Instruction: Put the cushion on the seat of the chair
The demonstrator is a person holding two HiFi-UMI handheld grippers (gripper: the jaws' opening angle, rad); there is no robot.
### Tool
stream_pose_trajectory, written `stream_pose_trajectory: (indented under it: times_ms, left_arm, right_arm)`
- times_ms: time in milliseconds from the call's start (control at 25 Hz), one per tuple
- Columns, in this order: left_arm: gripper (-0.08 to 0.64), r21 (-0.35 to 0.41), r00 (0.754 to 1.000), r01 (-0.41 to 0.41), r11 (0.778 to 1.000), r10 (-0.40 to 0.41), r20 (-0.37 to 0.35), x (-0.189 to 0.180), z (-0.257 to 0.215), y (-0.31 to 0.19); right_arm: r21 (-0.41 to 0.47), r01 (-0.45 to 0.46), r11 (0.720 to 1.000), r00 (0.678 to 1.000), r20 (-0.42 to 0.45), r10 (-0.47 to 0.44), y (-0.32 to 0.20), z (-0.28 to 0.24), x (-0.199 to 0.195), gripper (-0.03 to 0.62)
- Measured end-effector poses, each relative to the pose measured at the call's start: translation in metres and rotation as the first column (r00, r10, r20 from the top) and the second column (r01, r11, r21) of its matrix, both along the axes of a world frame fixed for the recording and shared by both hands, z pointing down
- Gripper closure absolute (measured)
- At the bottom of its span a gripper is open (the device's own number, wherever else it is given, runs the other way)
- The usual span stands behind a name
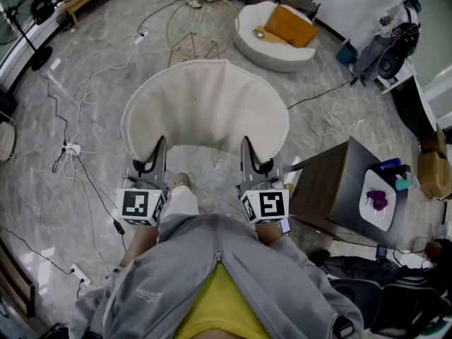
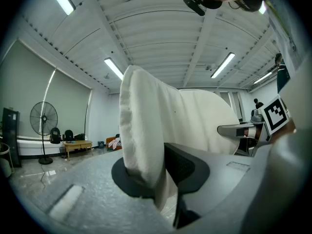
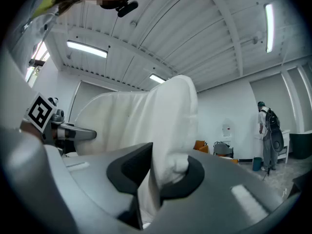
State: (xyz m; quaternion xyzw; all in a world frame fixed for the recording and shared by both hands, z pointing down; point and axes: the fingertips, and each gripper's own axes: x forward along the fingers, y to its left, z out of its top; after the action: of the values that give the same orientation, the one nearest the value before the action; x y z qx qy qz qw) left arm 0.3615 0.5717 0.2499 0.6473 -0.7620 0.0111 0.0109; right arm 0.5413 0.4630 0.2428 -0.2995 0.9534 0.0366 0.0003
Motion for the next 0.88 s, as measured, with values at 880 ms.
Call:
stream_pose_trajectory:
  times_ms: [880]
  left_arm:
    - [0.500, -0.009, 0.999, -0.045, 0.999, 0.045, -0.017, -0.215, 0.025, -0.174]
  right_arm:
    - [-0.053, -0.023, 0.998, 1.000, 0.003, 0.023, -0.174, 0.024, -0.210, 0.523]
